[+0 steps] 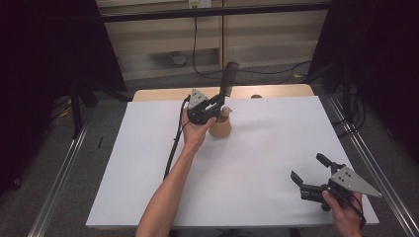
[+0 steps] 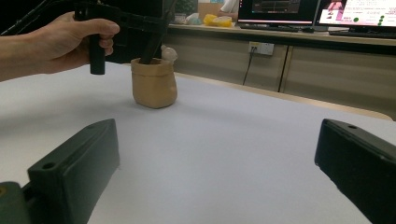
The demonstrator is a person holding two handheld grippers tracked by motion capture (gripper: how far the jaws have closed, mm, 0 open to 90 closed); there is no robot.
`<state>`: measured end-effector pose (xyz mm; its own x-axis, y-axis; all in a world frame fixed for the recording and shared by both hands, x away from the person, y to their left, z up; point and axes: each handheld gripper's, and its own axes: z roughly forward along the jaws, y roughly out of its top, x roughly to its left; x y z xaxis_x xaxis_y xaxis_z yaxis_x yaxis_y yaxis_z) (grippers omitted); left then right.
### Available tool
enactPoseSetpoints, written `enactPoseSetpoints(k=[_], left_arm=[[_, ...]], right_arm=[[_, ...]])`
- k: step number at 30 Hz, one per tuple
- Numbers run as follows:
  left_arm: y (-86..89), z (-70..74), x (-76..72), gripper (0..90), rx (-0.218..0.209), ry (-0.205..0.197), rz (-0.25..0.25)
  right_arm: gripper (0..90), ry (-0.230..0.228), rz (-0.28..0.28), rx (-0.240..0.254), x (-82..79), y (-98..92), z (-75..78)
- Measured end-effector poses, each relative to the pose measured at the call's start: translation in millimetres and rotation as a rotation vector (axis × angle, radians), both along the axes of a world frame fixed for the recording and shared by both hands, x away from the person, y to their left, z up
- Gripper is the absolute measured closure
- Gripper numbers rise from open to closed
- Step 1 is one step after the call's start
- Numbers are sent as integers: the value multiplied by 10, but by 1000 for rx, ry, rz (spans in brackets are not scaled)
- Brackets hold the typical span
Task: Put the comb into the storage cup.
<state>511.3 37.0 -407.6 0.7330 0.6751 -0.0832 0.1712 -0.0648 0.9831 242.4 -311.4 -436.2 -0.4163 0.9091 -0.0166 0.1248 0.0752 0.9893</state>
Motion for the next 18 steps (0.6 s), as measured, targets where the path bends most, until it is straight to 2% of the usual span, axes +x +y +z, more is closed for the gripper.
enactPoseSetpoints(k=[1,9,14,18], left_arm=[[7,-8,0,729,9,-1,2],[32,-59,-13,729,-1,20,16],[14,-54,-33,729,29,9,10],[43,-67,-39,729,33,15,16]], right_arm=[[0,1,0,0,-1,1,0],[0,1,-2,0,1,2,-1],[0,-3,0,-4,-1,3,0],[0,1,-4,2,-6,-1,2]])
